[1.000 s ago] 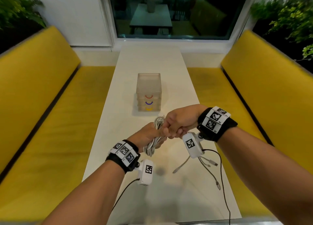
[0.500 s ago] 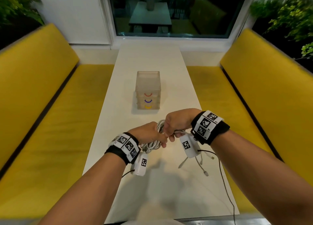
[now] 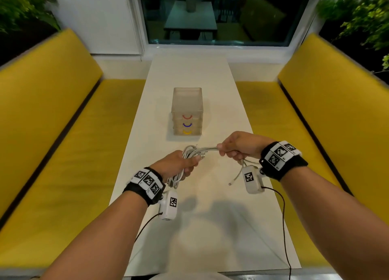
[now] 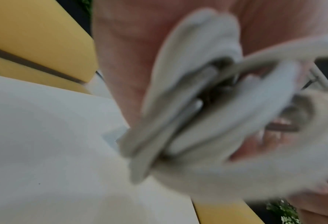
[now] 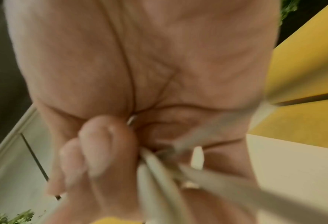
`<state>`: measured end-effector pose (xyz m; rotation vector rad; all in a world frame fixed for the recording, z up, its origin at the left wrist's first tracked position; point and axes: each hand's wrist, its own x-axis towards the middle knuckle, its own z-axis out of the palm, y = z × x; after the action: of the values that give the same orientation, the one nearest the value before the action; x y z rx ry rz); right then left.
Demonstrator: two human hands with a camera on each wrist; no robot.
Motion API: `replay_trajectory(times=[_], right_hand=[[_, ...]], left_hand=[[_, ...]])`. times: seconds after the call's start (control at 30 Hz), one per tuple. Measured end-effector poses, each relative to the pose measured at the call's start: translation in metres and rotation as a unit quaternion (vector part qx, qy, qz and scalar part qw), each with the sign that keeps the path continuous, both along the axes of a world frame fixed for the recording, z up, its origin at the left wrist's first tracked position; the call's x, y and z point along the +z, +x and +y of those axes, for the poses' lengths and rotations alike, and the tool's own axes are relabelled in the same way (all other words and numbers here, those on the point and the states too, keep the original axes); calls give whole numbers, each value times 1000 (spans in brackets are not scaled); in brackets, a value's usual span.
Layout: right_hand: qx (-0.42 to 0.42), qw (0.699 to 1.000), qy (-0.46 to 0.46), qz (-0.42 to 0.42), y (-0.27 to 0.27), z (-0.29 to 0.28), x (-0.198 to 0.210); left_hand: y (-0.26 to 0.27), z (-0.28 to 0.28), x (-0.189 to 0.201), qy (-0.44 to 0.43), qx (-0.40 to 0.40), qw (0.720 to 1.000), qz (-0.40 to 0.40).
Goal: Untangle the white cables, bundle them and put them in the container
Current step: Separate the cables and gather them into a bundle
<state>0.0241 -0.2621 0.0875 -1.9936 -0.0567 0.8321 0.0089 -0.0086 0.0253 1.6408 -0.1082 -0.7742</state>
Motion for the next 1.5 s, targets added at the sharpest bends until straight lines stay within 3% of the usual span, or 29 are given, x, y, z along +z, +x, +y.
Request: replay_trajectory(times=[0.13, 0.27, 0.37, 0.47, 0.53, 0.67, 0.9, 1.07, 1.27, 1.5], right_hand=[[-67, 991, 115, 10, -5, -1, -14], [-148, 971, 186, -28, -15, 22, -31], [-294, 925, 225, -90, -24, 55, -47], [-414, 856, 303, -66, -31, 81, -59], [-455, 819, 347, -37, -33, 89, -61], [-485, 792, 370, -24, -31, 100, -55], [-452, 804, 386, -10, -36, 104, -46], [-441, 791, 423, 20, -40, 99, -45], [-436, 819, 372, -9, -44, 97, -51], [-398, 856, 320, -72, -49, 90, -55]], left_hand=[[3, -3, -3, -22, 73, 997, -9], [12, -19, -3, 4, 214, 976, -49], [14, -33, -5, 12, 295, 952, -83], [11, -46, -5, 6, 314, 943, -109], [7, -52, -7, -6, 309, 943, -121], [0, -59, -10, -49, 307, 944, -113], [-2, -61, -11, -115, 301, 945, -62], [-5, -64, -9, -129, 309, 942, -36], [-5, -68, -8, -106, 324, 940, -10], [-8, -69, -4, -85, 318, 944, -34]])
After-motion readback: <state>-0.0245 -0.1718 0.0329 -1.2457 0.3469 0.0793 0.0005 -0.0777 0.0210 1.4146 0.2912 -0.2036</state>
